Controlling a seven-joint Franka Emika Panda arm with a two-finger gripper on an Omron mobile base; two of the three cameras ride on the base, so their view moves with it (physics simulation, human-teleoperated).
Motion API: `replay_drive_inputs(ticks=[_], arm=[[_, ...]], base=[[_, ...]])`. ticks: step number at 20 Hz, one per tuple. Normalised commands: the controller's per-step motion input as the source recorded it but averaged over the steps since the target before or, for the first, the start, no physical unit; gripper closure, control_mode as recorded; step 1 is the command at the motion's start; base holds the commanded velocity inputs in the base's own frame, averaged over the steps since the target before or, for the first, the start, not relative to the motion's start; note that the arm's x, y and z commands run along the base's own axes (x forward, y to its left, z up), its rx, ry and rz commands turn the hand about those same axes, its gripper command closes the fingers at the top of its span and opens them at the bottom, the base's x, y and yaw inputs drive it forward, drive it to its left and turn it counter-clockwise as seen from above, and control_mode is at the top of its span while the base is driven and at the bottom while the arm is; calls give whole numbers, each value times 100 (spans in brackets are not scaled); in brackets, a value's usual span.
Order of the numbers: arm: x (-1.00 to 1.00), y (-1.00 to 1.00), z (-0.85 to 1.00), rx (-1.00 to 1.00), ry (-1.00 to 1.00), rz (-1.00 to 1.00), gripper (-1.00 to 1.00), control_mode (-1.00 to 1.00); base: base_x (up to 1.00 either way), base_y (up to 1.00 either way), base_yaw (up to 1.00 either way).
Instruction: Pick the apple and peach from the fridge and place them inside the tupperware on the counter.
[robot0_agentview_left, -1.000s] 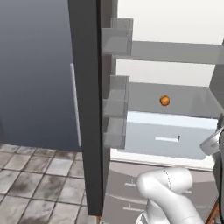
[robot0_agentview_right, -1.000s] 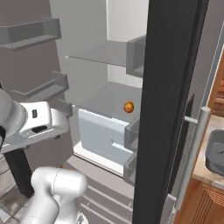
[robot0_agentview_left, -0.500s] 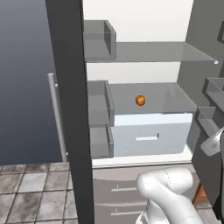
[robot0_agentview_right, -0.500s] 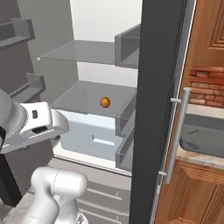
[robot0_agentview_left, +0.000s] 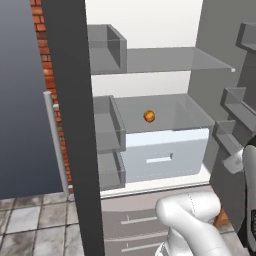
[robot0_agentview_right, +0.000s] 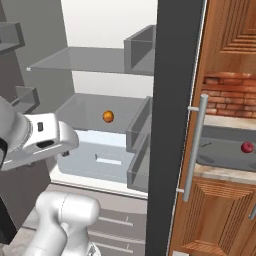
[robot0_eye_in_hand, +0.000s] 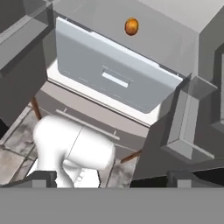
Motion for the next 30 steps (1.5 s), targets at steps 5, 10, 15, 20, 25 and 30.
replay_drive_inputs(ticks=[5,10,15,20,25,30], arm=[[71,13,0,0,-7,-5,-100,-100],[78,17,-7,0,-10,-2,-100,-100],[81,5,-34,2,-7,-2,-100,-100],[70,0,-43,11,-12,-5,-100,-100],[51,0,-21,20,-1,-6,-100,-100],[64,3,-6,9,0,-1,-100,-100]], base=[[0,0,0],[0,0,0],[0,0,0],[0,0,0],[0,0,0],[0,0,0]])
